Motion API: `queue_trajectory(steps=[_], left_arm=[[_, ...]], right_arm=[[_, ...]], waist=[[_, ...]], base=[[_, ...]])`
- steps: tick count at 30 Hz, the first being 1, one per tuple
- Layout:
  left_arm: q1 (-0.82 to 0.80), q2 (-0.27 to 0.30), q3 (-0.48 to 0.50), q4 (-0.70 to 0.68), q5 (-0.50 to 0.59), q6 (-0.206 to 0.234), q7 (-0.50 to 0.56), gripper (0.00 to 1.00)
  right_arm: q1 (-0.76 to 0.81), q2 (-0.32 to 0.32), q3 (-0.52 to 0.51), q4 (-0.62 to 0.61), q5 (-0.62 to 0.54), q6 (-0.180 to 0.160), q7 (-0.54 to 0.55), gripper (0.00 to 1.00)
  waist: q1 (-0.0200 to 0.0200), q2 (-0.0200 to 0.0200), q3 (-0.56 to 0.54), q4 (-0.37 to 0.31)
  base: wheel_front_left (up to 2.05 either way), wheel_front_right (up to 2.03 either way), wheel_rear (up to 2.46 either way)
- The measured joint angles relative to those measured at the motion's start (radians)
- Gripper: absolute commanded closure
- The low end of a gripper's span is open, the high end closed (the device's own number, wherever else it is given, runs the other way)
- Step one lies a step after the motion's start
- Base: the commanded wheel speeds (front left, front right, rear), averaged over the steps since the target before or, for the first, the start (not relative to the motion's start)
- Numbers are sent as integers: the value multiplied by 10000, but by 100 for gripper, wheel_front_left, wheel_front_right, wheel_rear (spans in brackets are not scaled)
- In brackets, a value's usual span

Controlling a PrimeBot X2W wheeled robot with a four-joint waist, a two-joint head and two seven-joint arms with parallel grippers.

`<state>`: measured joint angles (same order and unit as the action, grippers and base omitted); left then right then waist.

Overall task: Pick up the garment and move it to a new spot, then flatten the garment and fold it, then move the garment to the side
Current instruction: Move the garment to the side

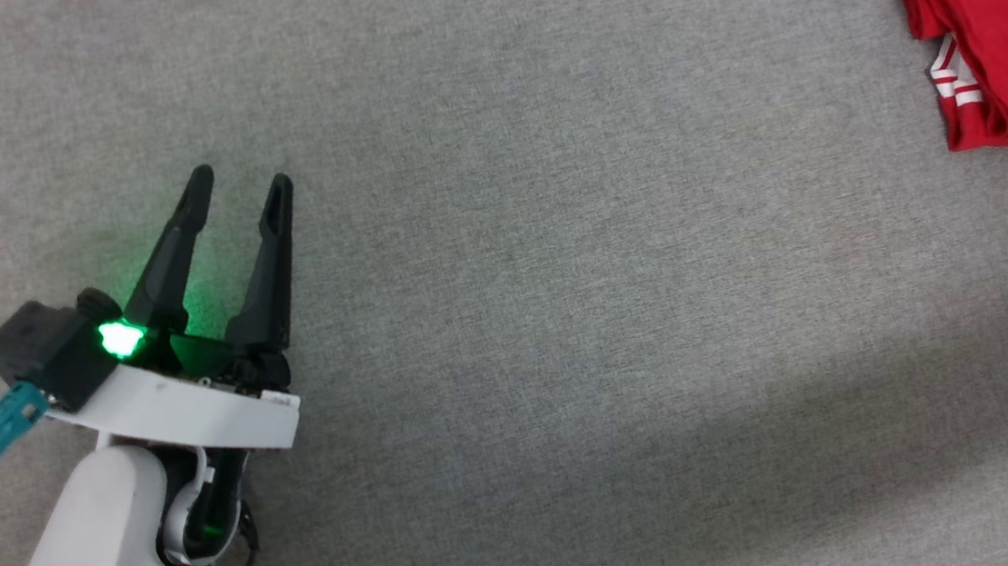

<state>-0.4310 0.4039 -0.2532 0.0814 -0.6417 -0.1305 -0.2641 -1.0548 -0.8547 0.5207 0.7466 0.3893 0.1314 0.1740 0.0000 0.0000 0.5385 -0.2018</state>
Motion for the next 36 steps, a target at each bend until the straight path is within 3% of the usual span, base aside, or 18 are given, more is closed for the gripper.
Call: queue_trajectory(steps=[4, 6, 9, 10, 11, 24, 36], left_arm=[[-125, 33, -92, -19, -58, 0, 0, 0], [-163, 27, -142, -12, -84, 0, 0, 0], [-189, 12, -173, 17, -102, -4, 0, 0], [-189, 10, -174, 36, -115, -6, -2, 0], [-189, 12, -167, 56, -115, -6, -2, 0], [107, -207, -6, 435, -171, -4, 8, 0], [920, -487, 330, 901, 50, -4, 8, 0]], right_arm=[[-124, 163, -123, 512, -201, 0, -161, 100], [-207, 263, -180, 731, -209, 0, -253, 89], [-218, 414, -272, 1091, -240, 0, -349, 52], [-226, 451, -284, 1195, -247, 0, -389, 23], [-244, 487, -284, 1269, -291, 0, -428, 1], [-399, 966, -337, 1682, -374, 0, -1250, 0], [965, 1661, -711, 1011, -2, 0, -3120, 0]], waist=[[0, 0, 79, 65], [0, 0, 96, 120], [0, 0, 95, 217], [0, 0, 83, 247], [0, 0, 63, 273], [0, 0, -780, 554], [0, 0, -2169, 1050]], base=[[0, 0, 0], [0, 0, 0], [0, 0, 0], [0, 0, 0], [0, 0, 0], [0, 0, 0], [0, 0, 0]])
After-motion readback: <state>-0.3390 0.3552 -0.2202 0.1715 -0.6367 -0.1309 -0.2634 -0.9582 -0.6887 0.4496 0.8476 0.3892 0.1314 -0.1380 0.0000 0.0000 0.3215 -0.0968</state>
